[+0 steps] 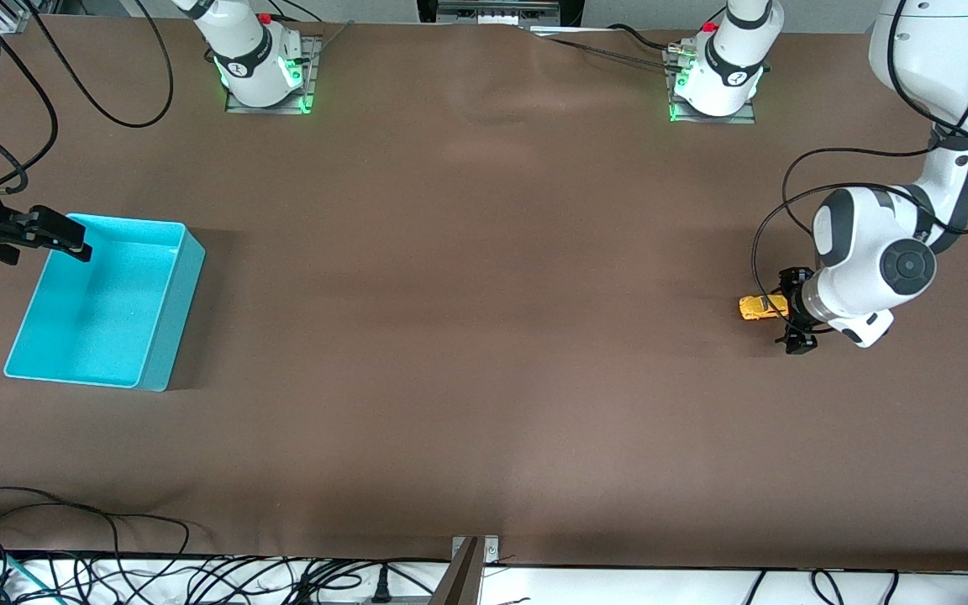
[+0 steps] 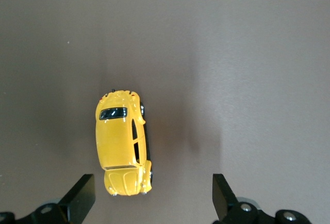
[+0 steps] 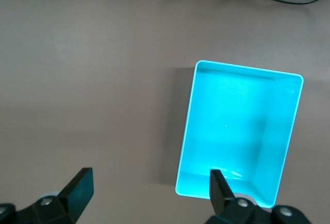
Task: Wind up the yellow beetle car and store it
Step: 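Move the left gripper down over the yellow beetle car, then close the left gripper on the yellow car's body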
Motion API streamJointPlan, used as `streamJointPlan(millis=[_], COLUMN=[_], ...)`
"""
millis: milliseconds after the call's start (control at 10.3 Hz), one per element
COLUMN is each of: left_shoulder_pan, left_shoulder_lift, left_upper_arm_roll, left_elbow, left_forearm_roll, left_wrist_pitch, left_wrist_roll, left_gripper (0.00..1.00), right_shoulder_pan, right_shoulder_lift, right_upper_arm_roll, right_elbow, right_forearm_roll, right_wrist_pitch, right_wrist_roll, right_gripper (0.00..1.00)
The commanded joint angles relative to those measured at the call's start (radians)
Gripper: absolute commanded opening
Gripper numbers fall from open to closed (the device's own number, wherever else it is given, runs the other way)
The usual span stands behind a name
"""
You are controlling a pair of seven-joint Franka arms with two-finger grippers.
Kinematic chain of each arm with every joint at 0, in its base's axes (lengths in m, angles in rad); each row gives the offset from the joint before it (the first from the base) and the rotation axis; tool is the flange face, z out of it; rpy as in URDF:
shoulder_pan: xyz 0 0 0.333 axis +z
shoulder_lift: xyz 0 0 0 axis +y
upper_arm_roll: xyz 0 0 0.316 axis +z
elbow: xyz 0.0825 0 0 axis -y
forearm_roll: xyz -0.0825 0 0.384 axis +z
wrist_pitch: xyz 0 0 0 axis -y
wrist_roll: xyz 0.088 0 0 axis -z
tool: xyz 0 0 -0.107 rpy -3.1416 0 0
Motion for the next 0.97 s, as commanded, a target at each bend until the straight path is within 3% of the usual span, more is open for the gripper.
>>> streamJointPlan(millis=[0, 873], left_shoulder_pan=[0.002, 0.010], left_shoulder_lift=[-0.063, -0.014], left_upper_arm_roll=[0.000, 0.003], left_elbow=[-0.099, -0.128], left_forearm_roll=[0.034, 0.103], left_wrist_pitch=[0.082, 0.156], left_wrist_roll=[-0.095, -0.105], left_gripper=[1.00, 1.00], right_shoulder_pan=[-0.008, -0.008], right_shoulder_lift=[0.005, 0.003], right_upper_arm_roll=[0.002, 0.002], right_elbow=[0.017, 0.017], right_forearm_roll=[0.018, 0.021], right_wrist_pitch=[-0.012, -0.017], right_wrist_roll=[-0.002, 0.001], right_gripper=[1.00, 1.00])
